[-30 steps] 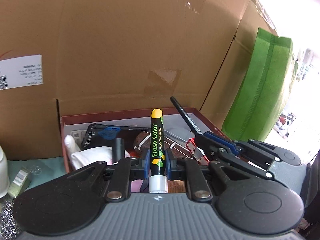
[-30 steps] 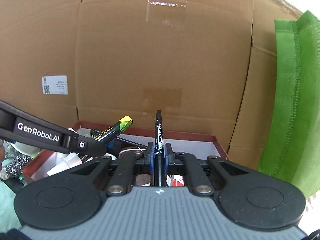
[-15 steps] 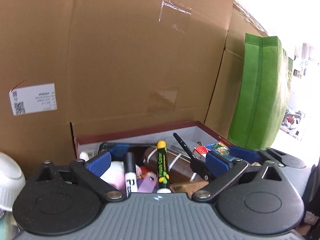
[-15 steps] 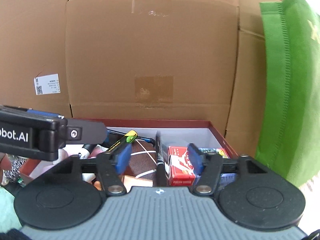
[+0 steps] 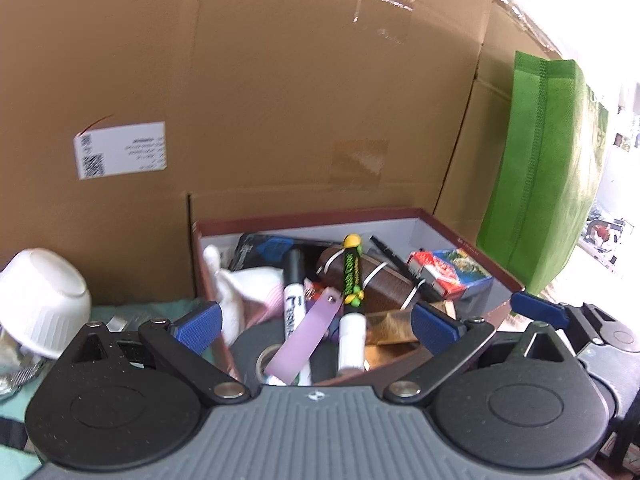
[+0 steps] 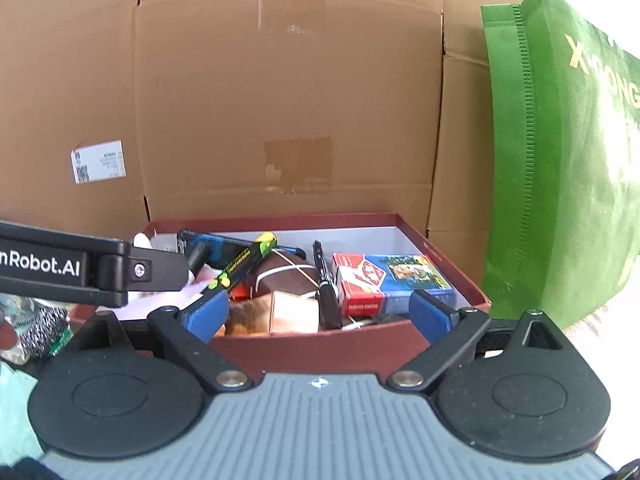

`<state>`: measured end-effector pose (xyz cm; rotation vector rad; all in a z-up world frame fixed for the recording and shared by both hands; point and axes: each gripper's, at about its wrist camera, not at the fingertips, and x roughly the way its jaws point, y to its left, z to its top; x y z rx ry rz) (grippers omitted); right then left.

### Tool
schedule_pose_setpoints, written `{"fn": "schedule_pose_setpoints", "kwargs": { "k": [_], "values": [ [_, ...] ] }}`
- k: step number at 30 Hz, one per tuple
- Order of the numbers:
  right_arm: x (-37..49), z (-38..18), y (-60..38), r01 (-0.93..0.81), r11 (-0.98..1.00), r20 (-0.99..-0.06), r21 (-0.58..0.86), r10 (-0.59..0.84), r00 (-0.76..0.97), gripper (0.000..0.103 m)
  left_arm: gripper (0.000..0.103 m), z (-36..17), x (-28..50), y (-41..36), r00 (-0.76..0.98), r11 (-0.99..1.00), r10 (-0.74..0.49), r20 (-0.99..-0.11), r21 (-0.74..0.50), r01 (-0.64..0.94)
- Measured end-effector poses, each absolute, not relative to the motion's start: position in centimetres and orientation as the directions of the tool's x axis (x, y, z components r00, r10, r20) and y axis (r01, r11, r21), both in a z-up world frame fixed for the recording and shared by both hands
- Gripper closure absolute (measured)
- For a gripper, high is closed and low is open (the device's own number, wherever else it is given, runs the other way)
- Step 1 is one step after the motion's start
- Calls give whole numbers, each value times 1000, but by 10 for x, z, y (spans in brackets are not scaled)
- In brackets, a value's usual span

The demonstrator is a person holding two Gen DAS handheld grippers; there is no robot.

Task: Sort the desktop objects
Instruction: 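Carry both markers into the brown box and open both grippers, then withdraw both grippers from the brown box back over the table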

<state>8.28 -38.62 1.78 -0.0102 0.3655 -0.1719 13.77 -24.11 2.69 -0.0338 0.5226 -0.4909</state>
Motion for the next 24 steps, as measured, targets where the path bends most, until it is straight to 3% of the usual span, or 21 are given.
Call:
{"fn": "schedule_pose_setpoints", "kwargs": {
  "k": [6,24],
  "values": [
    [67,19,-370,152,987,-367,-56,-162,916,8,0,24,123,-229,780,922,-367,-506,-90,376],
    [23,11,-284,0,996,-375,-85,-32,926,4,0,3,78,-142,779,949,-315,-543,-152,278]
  ]
}}
